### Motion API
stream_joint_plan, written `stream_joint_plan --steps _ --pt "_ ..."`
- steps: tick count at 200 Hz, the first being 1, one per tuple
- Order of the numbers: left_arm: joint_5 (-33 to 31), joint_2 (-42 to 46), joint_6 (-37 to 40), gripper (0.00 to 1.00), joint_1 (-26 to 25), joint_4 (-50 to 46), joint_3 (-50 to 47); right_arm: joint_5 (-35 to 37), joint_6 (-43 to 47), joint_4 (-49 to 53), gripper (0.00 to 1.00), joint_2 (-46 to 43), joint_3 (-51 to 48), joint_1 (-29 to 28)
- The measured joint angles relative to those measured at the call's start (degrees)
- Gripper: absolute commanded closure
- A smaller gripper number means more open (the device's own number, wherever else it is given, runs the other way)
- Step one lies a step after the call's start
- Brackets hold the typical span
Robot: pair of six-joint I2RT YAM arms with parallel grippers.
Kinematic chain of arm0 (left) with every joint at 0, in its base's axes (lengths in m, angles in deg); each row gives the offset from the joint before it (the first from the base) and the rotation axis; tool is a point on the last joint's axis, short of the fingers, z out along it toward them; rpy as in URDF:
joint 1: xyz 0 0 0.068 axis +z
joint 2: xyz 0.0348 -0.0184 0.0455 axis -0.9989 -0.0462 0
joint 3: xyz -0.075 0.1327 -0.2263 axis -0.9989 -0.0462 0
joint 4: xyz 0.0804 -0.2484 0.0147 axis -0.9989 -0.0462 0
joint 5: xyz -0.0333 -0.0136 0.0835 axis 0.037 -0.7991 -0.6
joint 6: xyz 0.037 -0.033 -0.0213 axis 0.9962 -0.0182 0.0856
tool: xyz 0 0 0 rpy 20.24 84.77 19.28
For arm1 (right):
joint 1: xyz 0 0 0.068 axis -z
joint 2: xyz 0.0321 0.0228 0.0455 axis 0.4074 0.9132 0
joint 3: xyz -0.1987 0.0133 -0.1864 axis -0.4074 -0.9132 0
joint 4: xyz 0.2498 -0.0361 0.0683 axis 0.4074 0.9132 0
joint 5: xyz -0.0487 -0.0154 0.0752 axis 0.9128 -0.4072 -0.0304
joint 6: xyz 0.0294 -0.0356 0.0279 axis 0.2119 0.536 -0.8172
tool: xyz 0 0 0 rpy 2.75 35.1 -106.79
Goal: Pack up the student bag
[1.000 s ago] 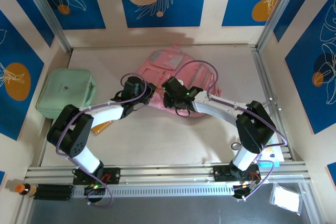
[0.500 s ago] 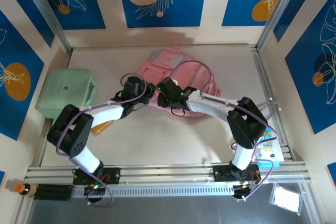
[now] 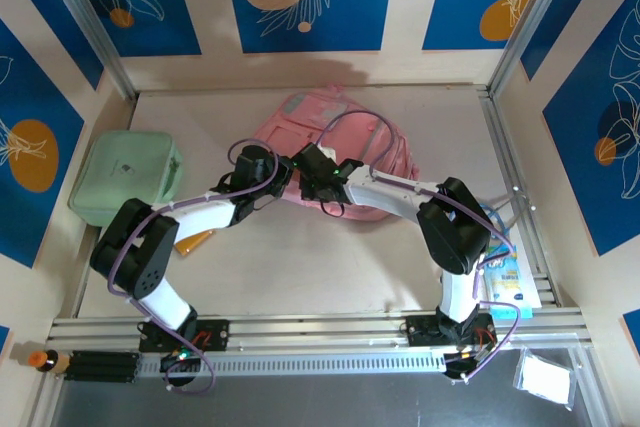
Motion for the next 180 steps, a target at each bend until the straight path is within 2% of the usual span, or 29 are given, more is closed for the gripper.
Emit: stream_joint_plan --steps 33,94,180 --pt "0.2 0.0 0.0 1.00 0.0 0.4 -0.1 -0.3 0.3 -0.4 0.92 -0.6 -0.2 0.1" --pt "2.2 0.0 0.0 1.00 0.7 1.6 -0.1 -3.0 0.9 -1.6 0.98 -5.8 -4.1 1.2" --pt "6.8 -0.2 3.0 1.00 4.1 -0.9 0.1 1.4 -2.2 -0.1 0.98 -17.6 -20.9 2.7"
